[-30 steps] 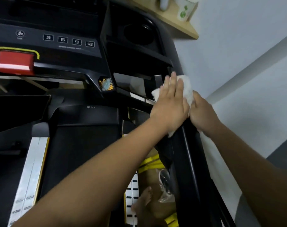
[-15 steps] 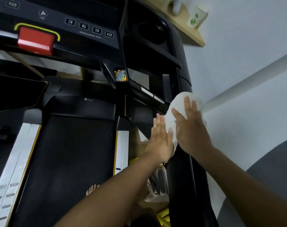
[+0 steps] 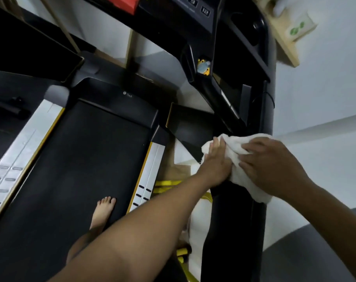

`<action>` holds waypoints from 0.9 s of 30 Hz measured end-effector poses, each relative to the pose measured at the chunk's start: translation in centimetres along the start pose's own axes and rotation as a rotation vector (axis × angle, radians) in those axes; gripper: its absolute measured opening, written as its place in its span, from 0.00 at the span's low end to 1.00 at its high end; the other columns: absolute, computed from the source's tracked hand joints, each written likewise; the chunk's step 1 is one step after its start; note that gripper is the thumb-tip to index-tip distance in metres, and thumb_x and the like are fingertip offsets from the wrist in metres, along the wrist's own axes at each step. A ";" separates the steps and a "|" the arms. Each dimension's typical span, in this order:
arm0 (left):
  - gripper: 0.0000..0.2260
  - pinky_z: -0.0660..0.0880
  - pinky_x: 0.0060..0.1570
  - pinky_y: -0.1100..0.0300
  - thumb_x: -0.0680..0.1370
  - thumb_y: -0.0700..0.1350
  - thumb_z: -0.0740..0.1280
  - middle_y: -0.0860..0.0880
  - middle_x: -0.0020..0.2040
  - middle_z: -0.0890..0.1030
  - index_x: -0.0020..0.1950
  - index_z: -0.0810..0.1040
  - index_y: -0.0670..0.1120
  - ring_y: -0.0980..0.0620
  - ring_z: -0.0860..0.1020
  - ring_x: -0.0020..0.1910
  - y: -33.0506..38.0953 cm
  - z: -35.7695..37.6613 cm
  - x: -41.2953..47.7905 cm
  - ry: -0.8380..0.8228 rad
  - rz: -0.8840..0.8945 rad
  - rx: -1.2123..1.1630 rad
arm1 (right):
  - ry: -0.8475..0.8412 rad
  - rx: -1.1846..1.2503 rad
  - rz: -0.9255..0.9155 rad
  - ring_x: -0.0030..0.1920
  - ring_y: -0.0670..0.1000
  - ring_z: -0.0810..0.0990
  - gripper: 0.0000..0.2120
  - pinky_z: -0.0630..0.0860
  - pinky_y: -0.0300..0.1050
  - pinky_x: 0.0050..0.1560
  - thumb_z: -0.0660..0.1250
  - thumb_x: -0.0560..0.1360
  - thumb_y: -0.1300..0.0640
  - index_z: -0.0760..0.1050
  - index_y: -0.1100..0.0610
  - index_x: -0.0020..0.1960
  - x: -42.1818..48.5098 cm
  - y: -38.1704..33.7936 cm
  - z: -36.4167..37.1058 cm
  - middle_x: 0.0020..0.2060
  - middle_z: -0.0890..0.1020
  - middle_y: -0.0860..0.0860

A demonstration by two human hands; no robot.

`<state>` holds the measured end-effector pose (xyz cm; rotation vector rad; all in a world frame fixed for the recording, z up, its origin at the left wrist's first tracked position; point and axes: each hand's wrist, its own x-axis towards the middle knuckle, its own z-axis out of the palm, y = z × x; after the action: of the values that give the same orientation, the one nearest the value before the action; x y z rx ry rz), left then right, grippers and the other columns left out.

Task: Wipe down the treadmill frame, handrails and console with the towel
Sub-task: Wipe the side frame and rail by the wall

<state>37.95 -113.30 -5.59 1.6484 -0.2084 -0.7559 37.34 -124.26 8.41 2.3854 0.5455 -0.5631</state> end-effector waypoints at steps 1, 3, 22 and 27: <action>0.30 0.47 0.78 0.47 0.83 0.47 0.53 0.49 0.81 0.39 0.81 0.40 0.50 0.47 0.43 0.80 0.2 -0.6 0.8 0.013 -0.032 -0.033 | -0.008 -0.027 -0.007 0.63 0.52 0.75 0.31 0.63 0.53 0.62 0.39 0.78 0.42 0.80 0.45 0.54 0.8 0.2 -0.6 0.59 0.81 0.46; 0.31 0.50 0.77 0.50 0.83 0.47 0.54 0.49 0.82 0.41 0.81 0.40 0.49 0.47 0.48 0.80 0.8 -1.4 1.4 0.015 -0.070 -0.042 | -0.021 -0.030 0.039 0.62 0.53 0.77 0.28 0.64 0.56 0.60 0.44 0.76 0.42 0.83 0.46 0.48 1.4 -0.7 -1.4 0.56 0.83 0.47; 0.26 0.43 0.78 0.44 0.83 0.49 0.48 0.59 0.81 0.41 0.80 0.47 0.63 0.52 0.38 0.79 -0.4 1.6 -0.1 0.071 0.059 0.039 | 0.491 0.567 0.274 0.68 0.58 0.72 0.21 0.67 0.54 0.71 0.55 0.75 0.54 0.81 0.64 0.52 -1.5 -3.9 2.4 0.66 0.76 0.60; 0.28 0.36 0.75 0.53 0.84 0.42 0.51 0.60 0.80 0.41 0.80 0.42 0.57 0.55 0.39 0.79 1.7 3.6 -5.9 0.008 0.239 0.067 | 0.573 1.139 0.610 0.72 0.44 0.65 0.25 0.58 0.23 0.66 0.53 0.78 0.52 0.64 0.53 0.75 -7.7 -8.9 3.6 0.75 0.64 0.49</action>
<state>31.81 -113.47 -1.98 1.6540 -0.4207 -0.5659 25.57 -122.02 5.57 3.5722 -0.4668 0.2013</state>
